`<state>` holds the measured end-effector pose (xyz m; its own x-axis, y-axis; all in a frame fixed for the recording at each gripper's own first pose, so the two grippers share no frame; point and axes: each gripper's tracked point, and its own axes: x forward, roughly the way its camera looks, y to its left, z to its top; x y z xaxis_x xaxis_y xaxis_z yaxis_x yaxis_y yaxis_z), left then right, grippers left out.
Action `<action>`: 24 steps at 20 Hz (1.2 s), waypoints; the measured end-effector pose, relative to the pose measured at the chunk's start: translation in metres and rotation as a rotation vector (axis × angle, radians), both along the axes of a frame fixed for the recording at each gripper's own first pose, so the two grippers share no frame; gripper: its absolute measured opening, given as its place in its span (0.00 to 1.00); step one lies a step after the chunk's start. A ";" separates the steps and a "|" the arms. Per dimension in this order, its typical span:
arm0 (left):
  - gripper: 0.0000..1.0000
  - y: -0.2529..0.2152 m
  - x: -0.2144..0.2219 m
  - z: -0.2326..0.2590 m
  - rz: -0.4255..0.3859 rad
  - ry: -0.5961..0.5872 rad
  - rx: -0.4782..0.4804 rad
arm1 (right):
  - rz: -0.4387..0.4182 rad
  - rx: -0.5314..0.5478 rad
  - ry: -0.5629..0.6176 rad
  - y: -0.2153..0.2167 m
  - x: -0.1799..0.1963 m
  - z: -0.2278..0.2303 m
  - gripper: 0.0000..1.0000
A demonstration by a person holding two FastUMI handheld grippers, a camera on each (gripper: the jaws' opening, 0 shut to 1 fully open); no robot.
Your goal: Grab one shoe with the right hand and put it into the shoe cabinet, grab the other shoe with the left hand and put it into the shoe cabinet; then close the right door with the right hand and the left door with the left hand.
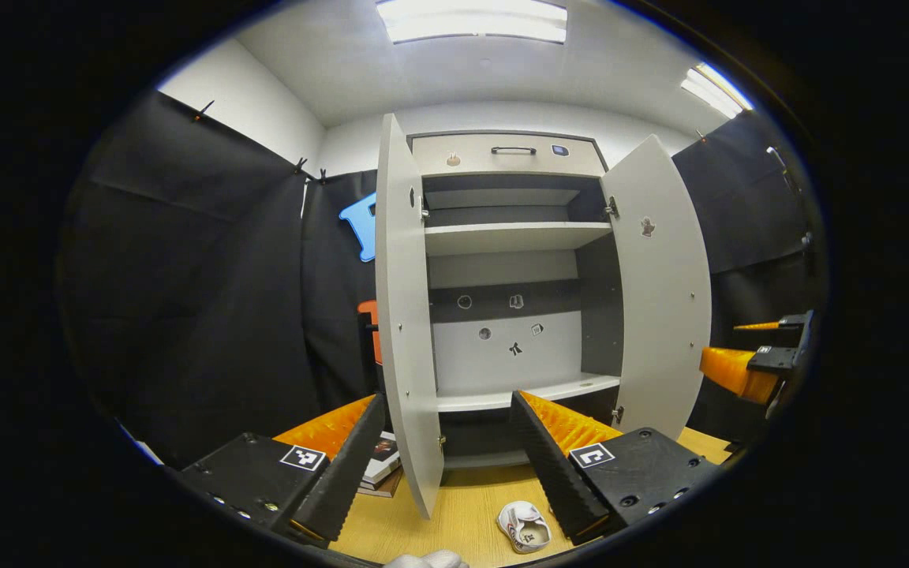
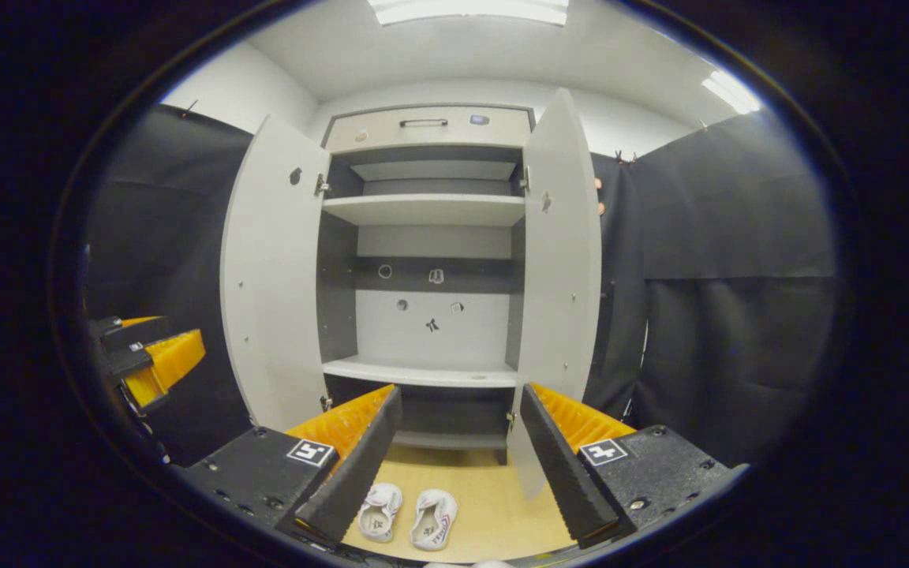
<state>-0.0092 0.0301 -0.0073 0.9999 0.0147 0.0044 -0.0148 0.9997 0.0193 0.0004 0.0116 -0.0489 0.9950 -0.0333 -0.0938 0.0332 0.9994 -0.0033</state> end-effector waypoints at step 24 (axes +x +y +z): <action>0.96 0.034 -0.018 -0.036 0.142 0.117 0.048 | 0.108 0.106 0.751 0.071 0.088 -0.408 0.74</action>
<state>-0.0268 0.0644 -0.0432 0.9814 0.1587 -0.1076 -0.1509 0.9856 0.0766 0.0886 0.0826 -0.4568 0.6603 0.1073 -0.7433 -0.0378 0.9932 0.1098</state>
